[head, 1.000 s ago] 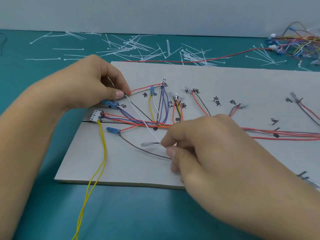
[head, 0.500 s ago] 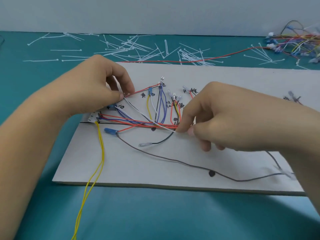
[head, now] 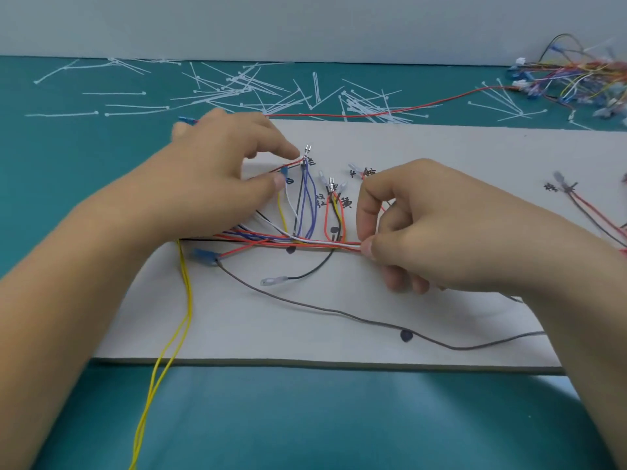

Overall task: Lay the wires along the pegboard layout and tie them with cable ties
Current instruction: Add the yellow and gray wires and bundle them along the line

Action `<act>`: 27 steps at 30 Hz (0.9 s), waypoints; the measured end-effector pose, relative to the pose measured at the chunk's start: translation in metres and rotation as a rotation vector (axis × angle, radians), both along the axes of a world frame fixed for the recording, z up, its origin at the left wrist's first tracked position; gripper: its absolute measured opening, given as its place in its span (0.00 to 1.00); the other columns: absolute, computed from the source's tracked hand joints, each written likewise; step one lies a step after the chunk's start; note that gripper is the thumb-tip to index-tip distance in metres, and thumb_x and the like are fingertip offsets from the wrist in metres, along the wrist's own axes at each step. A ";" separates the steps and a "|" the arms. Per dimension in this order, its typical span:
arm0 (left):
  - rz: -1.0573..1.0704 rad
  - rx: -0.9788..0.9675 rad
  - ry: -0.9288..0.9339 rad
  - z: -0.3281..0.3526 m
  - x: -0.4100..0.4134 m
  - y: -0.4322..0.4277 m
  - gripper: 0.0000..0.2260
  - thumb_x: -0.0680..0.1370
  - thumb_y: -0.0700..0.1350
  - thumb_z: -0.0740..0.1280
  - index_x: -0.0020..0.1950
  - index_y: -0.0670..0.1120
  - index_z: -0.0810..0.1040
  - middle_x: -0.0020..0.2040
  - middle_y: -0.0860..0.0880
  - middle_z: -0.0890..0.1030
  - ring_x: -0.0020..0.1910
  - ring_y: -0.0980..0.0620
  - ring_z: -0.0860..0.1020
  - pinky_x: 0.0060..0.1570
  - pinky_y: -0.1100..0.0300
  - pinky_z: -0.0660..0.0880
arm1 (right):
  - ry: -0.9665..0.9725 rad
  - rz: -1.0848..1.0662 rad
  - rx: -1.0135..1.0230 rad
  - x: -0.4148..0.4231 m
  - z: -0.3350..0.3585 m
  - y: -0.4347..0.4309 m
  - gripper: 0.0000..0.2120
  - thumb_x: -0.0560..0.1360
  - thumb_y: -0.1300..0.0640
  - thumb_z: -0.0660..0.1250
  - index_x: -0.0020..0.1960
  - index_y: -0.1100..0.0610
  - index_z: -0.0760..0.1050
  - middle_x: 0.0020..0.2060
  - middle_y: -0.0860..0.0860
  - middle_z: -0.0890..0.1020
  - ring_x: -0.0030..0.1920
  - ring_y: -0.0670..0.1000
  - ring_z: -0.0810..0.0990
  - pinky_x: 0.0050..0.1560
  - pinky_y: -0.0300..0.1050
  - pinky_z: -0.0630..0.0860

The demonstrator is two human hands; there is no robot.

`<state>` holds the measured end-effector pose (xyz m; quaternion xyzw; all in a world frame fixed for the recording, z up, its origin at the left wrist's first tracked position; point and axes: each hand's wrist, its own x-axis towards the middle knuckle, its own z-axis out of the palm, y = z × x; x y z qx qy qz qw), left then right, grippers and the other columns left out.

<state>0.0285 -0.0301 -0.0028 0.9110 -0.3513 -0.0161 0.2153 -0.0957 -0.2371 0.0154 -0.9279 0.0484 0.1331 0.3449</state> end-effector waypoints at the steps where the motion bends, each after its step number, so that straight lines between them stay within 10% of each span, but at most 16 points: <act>1: -0.020 -0.001 0.008 0.000 0.000 -0.005 0.13 0.81 0.52 0.65 0.65 0.59 0.81 0.62 0.62 0.78 0.57 0.54 0.73 0.66 0.43 0.67 | 0.009 0.007 -0.010 -0.001 0.000 0.001 0.07 0.75 0.63 0.63 0.43 0.53 0.75 0.29 0.50 0.85 0.25 0.47 0.79 0.24 0.38 0.71; 16: 0.020 0.055 0.041 -0.012 0.011 -0.022 0.15 0.82 0.44 0.65 0.66 0.59 0.76 0.61 0.53 0.73 0.64 0.46 0.70 0.68 0.39 0.68 | -0.010 0.016 -0.074 -0.001 -0.004 0.003 0.07 0.76 0.61 0.64 0.43 0.50 0.74 0.29 0.47 0.85 0.26 0.42 0.79 0.34 0.42 0.72; 27: -0.006 0.195 -0.030 -0.014 0.008 -0.018 0.19 0.84 0.51 0.60 0.75 0.64 0.69 0.63 0.54 0.68 0.62 0.49 0.63 0.58 0.51 0.58 | 0.011 -0.088 0.081 -0.001 -0.001 -0.012 0.10 0.70 0.66 0.61 0.45 0.53 0.76 0.29 0.54 0.85 0.22 0.49 0.76 0.23 0.41 0.70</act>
